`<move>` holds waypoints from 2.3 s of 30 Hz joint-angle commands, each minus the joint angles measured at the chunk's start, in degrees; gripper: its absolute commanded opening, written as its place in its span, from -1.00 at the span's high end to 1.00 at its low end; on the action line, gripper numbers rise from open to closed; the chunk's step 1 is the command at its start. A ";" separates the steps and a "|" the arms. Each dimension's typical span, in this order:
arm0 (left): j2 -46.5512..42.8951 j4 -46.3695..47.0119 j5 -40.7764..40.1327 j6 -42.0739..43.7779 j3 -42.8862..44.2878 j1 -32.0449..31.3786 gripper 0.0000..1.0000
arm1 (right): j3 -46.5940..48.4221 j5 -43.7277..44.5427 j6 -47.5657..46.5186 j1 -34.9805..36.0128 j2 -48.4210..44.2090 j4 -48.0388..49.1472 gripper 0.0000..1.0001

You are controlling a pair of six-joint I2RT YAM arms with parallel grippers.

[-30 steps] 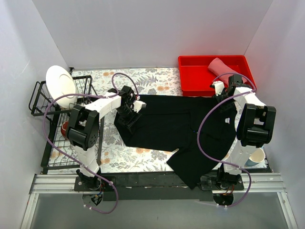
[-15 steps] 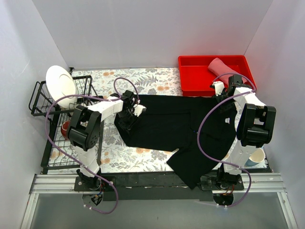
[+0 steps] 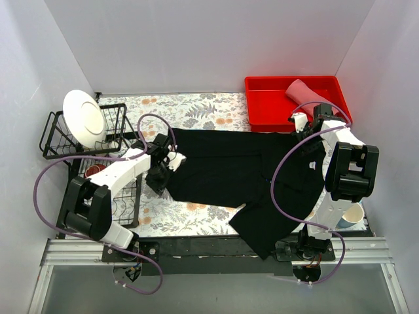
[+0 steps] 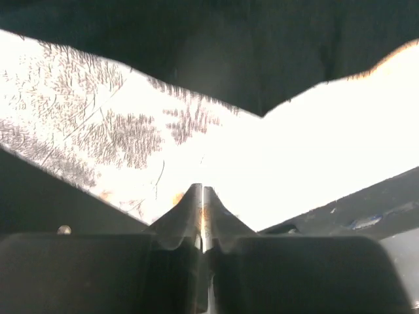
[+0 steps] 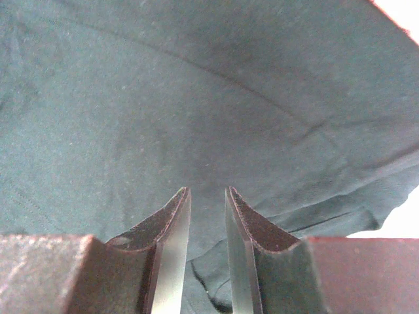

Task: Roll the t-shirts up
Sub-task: Fold the T-shirt at the center of the board.

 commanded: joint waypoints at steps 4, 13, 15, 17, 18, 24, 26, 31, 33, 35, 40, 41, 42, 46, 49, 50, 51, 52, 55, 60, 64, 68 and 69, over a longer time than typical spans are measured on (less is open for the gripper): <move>5.11 1.00 1.72 0.10 9.50 0.45 0.23 | -1.24 -2.89 1.01 0.06 0.15 -1.13 0.29; 18.85 2.23 6.90 2.82 24.72 -1.48 0.32 | -2.47 -2.36 -0.13 0.06 -2.48 -2.10 0.29; 19.73 2.40 8.49 3.87 24.56 -2.53 0.34 | -2.91 -2.45 -0.39 0.06 -2.75 -2.19 0.29; 19.82 3.10 8.23 4.75 23.59 -3.76 0.32 | -3.08 -2.36 -0.66 0.06 -2.93 -2.19 0.28; 20.08 3.46 8.31 4.93 23.24 -4.03 0.31 | -3.09 -2.27 -0.74 0.06 -2.93 -2.01 0.29; 21.05 4.25 7.53 4.93 21.22 -5.35 0.27 | -2.47 -2.36 -0.04 0.06 -2.31 -1.48 0.28; 21.05 4.60 6.74 5.11 20.25 -5.44 0.28 | -2.38 -2.62 0.48 -0.03 -2.14 -1.66 0.29; 20.00 6.35 4.36 5.98 17.35 -5.52 0.28 | -2.47 -3.06 0.66 0.06 -2.05 -2.10 0.29; 19.91 7.15 3.75 6.34 16.29 -5.52 0.29 | -2.73 -2.98 0.49 0.06 -2.22 -2.01 0.28; 20.26 7.76 3.57 6.43 16.03 -5.52 0.31 | -3.00 -2.80 0.31 0.06 -2.31 -1.92 0.28; 21.05 8.38 3.75 6.16 16.55 -5.52 0.33 | -2.74 -2.89 0.40 -0.03 -1.96 -2.19 0.29; 21.23 8.55 3.57 6.16 16.55 -5.61 0.35 | -2.65 -2.89 0.48 0.06 -1.96 -2.19 0.28; 21.32 8.64 3.66 6.16 16.55 -5.61 0.37 | -2.65 -2.89 0.49 0.06 -1.87 -2.19 0.28; 21.67 9.08 3.31 5.81 16.47 -5.52 0.49 | -2.82 -3.06 0.57 0.06 -1.35 -2.10 0.29; 21.23 9.08 3.04 5.28 16.55 -5.52 0.69 | -2.65 -3.24 0.84 0.06 -0.99 -2.19 0.28; 21.06 8.56 2.96 5.20 16.64 -5.52 0.76 | -2.47 -3.41 0.84 0.06 -0.91 -2.10 0.28; 20.62 8.21 2.95 4.93 16.64 -5.61 0.89 | -2.47 -3.33 0.84 0.06 -0.91 -2.10 0.28; 19.57 7.94 2.87 4.84 16.56 -5.53 0.95 | -2.47 -3.33 0.84 0.06 -0.82 -2.01 0.28; 16.76 7.41 2.43 4.93 14.98 -5.52 1.00 | -2.65 -3.50 0.84 0.06 -0.64 -1.84 0.28; 13.59 6.80 1.64 5.28 11.81 -5.44 1.00 | -2.73 -3.94 1.19 0.06 0.06 -1.66 0.28; 12.35 7.59 1.19 5.02 11.63 -5.44 0.87 | -2.47 -4.38 1.45 0.06 0.67 -1.66 0.28; 14.81 8.29 1.90 4.49 15.40 -5.44 0.29 | -1.24 -4.82 1.80 0.15 1.82 -2.10 0.29; 16.38 8.12 2.51 4.67 16.46 -5.44 0.26 | -1.15 -4.74 1.80 0.06 1.91 -2.27 0.28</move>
